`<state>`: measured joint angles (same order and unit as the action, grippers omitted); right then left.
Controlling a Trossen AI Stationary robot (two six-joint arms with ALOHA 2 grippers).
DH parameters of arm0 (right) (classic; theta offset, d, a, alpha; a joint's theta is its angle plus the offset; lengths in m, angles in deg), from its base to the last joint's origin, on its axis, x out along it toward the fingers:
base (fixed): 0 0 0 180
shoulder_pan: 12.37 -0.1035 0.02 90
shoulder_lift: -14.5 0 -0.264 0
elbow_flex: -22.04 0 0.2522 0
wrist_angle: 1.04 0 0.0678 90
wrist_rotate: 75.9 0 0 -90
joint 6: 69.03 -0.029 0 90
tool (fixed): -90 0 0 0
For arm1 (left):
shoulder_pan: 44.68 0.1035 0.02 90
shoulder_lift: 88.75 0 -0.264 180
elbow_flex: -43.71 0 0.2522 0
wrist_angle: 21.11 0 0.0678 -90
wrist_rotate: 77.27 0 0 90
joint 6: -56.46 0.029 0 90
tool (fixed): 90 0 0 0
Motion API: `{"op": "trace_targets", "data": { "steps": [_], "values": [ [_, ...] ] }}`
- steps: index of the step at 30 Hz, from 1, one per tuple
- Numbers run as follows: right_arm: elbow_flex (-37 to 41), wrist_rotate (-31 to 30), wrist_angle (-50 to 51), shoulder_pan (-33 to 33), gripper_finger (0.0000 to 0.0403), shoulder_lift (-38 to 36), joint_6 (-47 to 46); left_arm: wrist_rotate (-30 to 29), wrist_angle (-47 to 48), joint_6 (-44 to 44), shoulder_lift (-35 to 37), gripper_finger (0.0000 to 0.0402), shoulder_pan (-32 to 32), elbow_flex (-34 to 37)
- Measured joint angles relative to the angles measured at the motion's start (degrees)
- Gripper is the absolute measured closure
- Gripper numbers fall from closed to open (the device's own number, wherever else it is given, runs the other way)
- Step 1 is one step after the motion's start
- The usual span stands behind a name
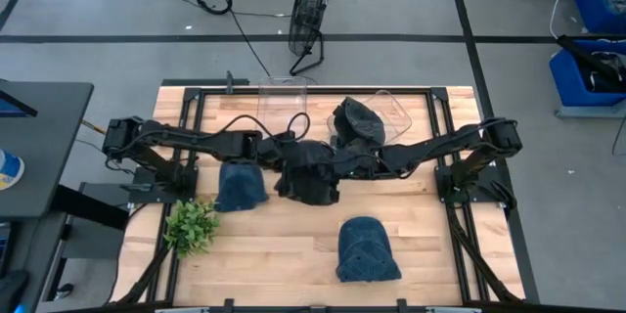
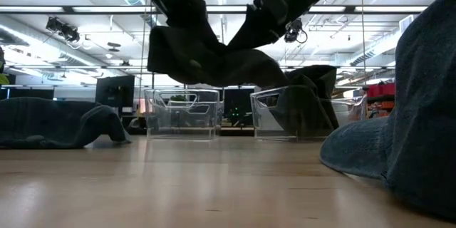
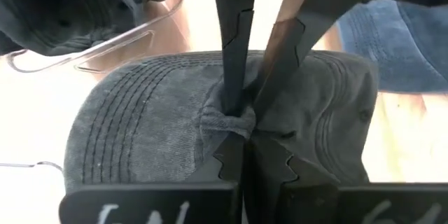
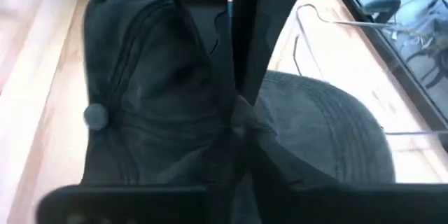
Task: Pick & Place hat
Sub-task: Put the black cap into the right transparent bin
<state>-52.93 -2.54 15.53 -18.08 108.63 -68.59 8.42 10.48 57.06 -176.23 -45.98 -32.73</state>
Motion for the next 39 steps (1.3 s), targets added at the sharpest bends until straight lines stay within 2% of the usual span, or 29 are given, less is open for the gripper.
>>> {"op": "trace_targets", "data": {
  "steps": [3,7,13,18,22,25,28,31,39],
  "values": [
    [0.0,-0.2,0.0,-0.8,0.0376,0.0,0.6,0.3,0.7,0.0,0.0,0.0385,-0.1,-0.1],
    [0.0,-0.4,-0.2,-1.6,0.0364,-0.3,3.3,0.4,1.1,0.0,0.0,0.0385,-0.1,-0.1],
    [0.0,-0.3,-0.3,-1.6,0.0301,-0.3,3.4,0.1,1.2,0.0,0.0,0.0385,-0.1,-0.1],
    [0.0,-3.1,-1.6,-1.5,0.0246,-0.3,3.6,1.0,1.0,0.0,0.1,0.0385,-0.3,-0.1],
    [0.0,-3.7,-2.6,-1.3,0.0221,-0.3,4.8,4.0,0.5,0.1,0.1,0.0385,-0.2,-0.1],
    [0.0,-2.5,-2.9,-1.3,0.0216,-0.3,5.2,4.4,0.3,0.1,0.2,0.0385,-0.2,-0.1],
    [0.0,-1.3,-2.4,-1.2,0.0225,-0.4,4.5,3.3,0.2,0.1,0.2,0.0385,-0.2,-0.1],
    [0.0,-1.1,-1.6,-1.2,0.0250,-0.4,2.5,2.6,0.0,0.1,0.2,0.0385,-0.2,-0.1],
    [-0.1,-0.7,-0.3,-1.0,0.0371,-0.4,1.3,1.0,-0.5,0.1,0.1,0.0385,-0.1,-0.1]
  ]
}}
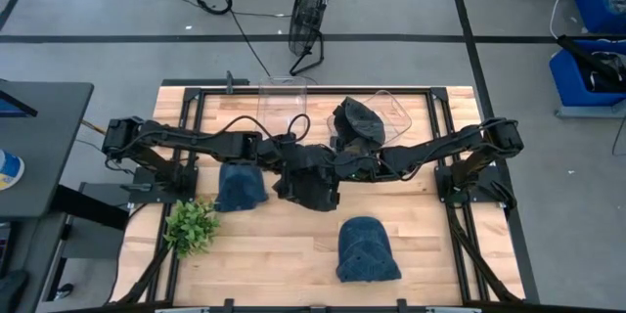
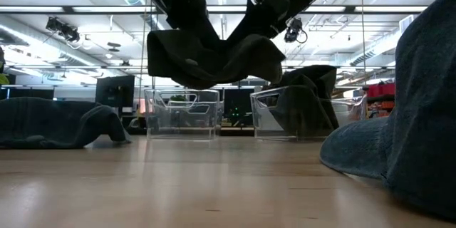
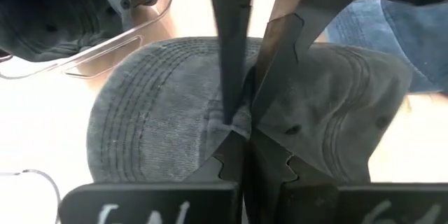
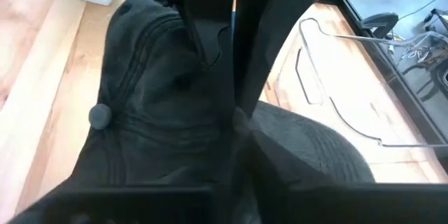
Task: Pick & Place hat
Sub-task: Put the black cap into the right transparent bin
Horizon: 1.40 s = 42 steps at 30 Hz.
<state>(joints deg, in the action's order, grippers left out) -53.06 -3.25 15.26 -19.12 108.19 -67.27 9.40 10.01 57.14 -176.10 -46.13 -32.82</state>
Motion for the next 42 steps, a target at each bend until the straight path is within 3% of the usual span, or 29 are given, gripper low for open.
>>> {"op": "trace_targets", "data": {
  "steps": [2,7,19,24,28,32,36,39,42],
  "values": [
    [0.0,0.0,0.1,0.0,0.0392,0.0,-0.5,-0.1,0.0,0.1,0.0,0.0385,0.0,0.0],
    [0.0,0.0,0.8,0.0,0.0385,0.0,-3.1,-0.1,0.0,2.0,0.0,0.0380,0.0,0.0],
    [0.1,1.3,8.1,-0.3,0.0396,0.1,-16.4,-3.9,-0.2,2.3,0.0,0.0260,-0.2,0.0],
    [-0.2,6.7,8.7,-1.4,0.0398,-2.4,-19.7,-7.6,0.1,0.0,0.0,0.0238,-0.2,0.0],
    [-3.4,6.0,17.4,-2.5,0.0398,-6.2,-22.2,-10.8,0.5,0.0,0.0,0.0237,-0.2,0.0],
    [-8.9,2.3,31.0,-3.9,0.0399,-10.2,-24.8,-12.6,0.6,0.0,0.0,0.0236,-0.1,0.0],
    [-14.8,-7.3,45.7,-4.4,0.0399,-14.3,-25.3,-12.6,0.6,0.0,0.0,0.0236,-0.1,0.0],
    [-16.5,-17.8,51.1,-3.4,0.0399,-18.6,-26.7,-12.6,0.5,0.0,0.0,0.0236,-0.1,0.0],
    [-16.0,-20.8,54.3,-0.5,0.0401,-23.3,-27.2,-12.6,0.5,0.0,0.0,0.0236,-0.1,0.0]
  ]
}}
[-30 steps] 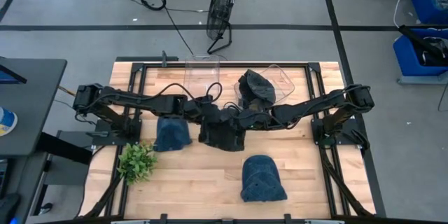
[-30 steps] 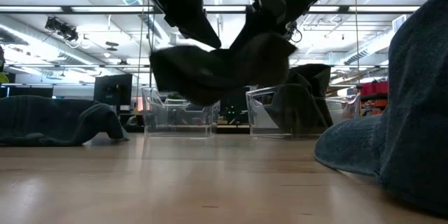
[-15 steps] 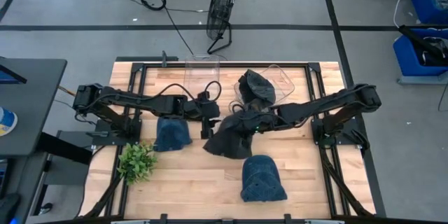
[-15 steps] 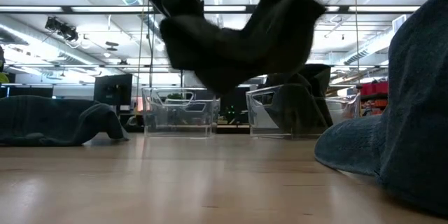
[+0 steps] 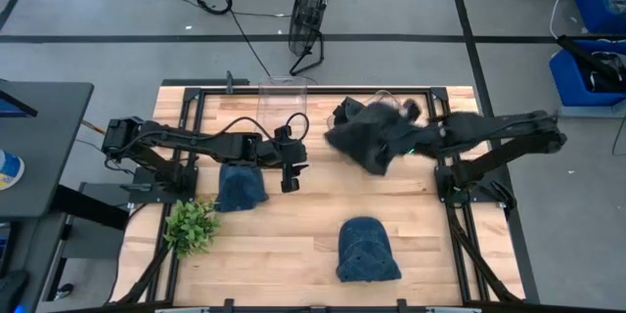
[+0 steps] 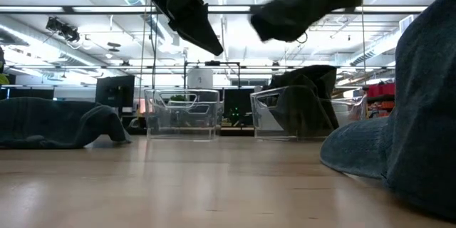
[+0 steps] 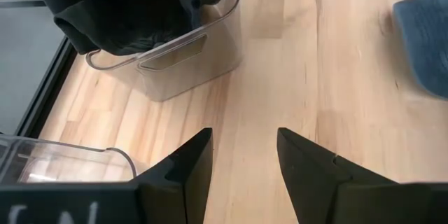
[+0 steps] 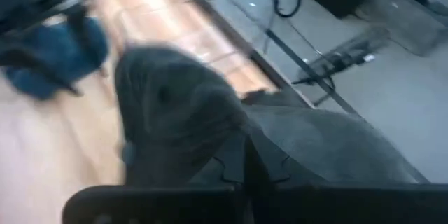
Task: Pick & Place hat
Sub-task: Put the black cap into the right transparent bin
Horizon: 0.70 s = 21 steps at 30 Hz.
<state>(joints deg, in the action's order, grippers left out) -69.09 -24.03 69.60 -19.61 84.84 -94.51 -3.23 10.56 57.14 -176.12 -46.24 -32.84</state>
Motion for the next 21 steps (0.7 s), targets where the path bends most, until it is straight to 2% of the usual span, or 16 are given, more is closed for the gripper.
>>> {"op": "trace_targets", "data": {
  "steps": [4,8,15,21],
  "values": [
    [3.8,0.0,0.9,5.7,0.0401,-6.2,-1.1,0.0,0.0,0.0,0.0,0.0236,0.0,0.0],
    [11.1,1.2,-4.1,11.1,0.0401,-11.5,-1.6,0.0,0.0,0.0,0.0,0.0236,0.0,0.0],
    [25.2,12.1,-21.1,22.5,0.0401,-16.8,4.0,0.0,-0.1,0.2,0.0,0.0236,0.0,0.0],
    [35.1,20.5,-34.2,32.4,0.0401,-16.4,6.5,0.0,-0.1,0.0,0.0,0.0236,0.0,0.0]
  ]
}}
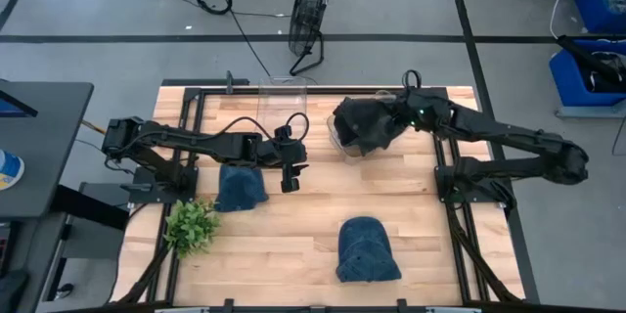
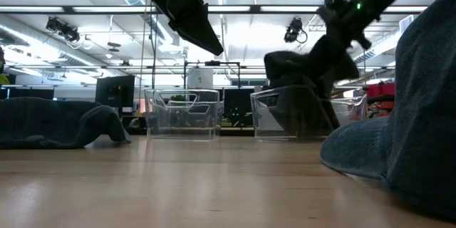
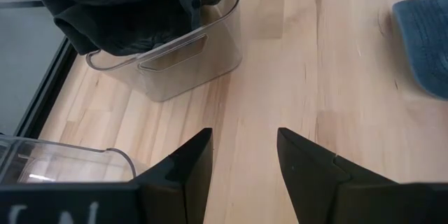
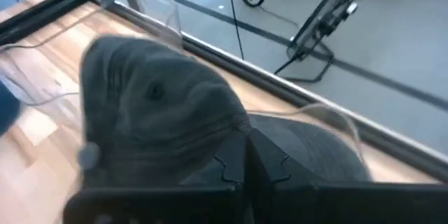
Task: Pick & Place hat
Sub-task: Put the black cap into the right transparent bin
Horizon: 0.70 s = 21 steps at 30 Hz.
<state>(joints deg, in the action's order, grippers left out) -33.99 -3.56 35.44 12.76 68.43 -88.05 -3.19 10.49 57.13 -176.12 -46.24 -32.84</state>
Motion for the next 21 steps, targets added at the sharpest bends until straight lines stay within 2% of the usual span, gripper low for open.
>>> {"op": "trace_targets", "data": {
  "steps": [4,9,13,21],
  "values": [
    [5.6,5.7,-5.3,4.1,0.0401,0.8,-1.1,0.0,0.0,0.0,0.0,0.0236,0.0,0.0],
    [11.5,8.5,-11.1,5.9,0.0401,1.7,-1.5,0.0,0.0,0.0,0.0,0.0236,0.0,0.0],
    [14.4,8.9,-13.7,6.4,0.0396,2.0,-1.5,0.0,-0.4,0.0,0.0,0.0236,0.0,0.0],
    [15.4,7.7,-12.0,8.1,0.0393,2.2,-1.3,0.0,-0.5,0.0,0.0,0.0236,0.0,0.0]
  ]
}}
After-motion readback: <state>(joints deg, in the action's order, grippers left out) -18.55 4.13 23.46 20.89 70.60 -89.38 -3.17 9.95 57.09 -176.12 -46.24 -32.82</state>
